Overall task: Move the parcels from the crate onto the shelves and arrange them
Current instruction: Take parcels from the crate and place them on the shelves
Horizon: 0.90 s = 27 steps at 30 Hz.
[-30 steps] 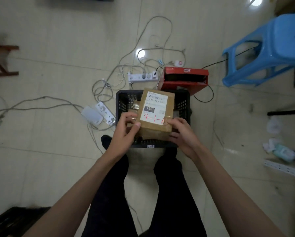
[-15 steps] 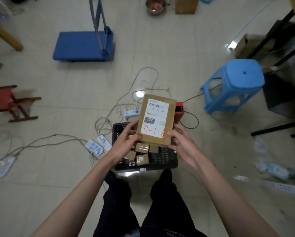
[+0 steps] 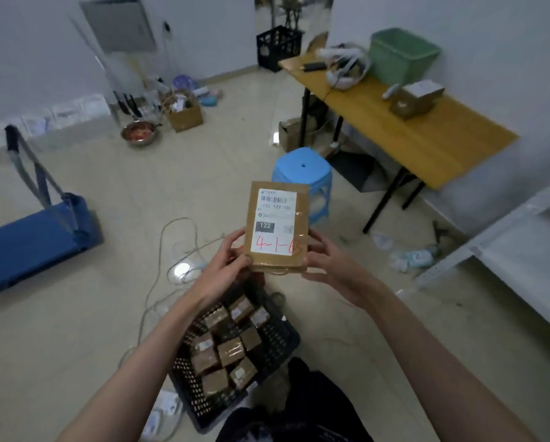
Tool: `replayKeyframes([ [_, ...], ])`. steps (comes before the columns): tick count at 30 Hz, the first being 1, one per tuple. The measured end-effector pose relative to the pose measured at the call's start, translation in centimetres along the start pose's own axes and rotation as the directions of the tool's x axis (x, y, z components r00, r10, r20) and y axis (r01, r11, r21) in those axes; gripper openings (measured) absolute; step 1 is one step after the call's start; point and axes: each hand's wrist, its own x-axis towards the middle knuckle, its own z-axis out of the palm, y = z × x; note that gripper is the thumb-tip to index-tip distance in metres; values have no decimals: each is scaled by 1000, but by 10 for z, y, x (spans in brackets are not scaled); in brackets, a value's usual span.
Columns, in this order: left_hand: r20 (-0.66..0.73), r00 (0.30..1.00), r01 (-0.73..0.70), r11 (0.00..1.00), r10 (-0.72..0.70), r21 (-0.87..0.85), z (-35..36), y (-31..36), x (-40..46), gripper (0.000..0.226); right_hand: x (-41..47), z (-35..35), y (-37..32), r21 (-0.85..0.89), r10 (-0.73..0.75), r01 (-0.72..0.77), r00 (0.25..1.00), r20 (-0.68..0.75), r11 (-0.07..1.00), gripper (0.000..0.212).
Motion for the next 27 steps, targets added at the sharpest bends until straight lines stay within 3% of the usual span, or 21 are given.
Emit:
replayKeyframes([
  [4, 106, 988, -126, 986, 115, 106, 8, 22, 1, 54, -40, 1, 0, 72, -58, 72, 981, -185, 995, 53],
  [9, 321, 933, -238, 949, 164, 205, 36, 39, 8, 54, -93, -3, 19, 88, -66, 115, 899, -432, 989, 50],
  [15, 592, 784, -398, 883, 187, 248, 122, 63, 3, 48, -186, -34, 56, 131, -30, 145, 775, -631, 981, 49],
  [19, 744, 635, -506, 840, 208, 197, 185, 82, -18, 54, -249, -51, 80, 164, 1, 182, 666, -746, 970, 45],
  [22, 809, 554, -546, 819, 195, 176, 228, 93, -33, 57, -283, -63, 96, 178, 19, 208, 598, -802, 962, 49],
  [27, 869, 478, -587, 782, 130, 207, 288, 97, -38, 62, -323, -85, 124, 204, 61, 221, 523, -850, 954, 46],
])
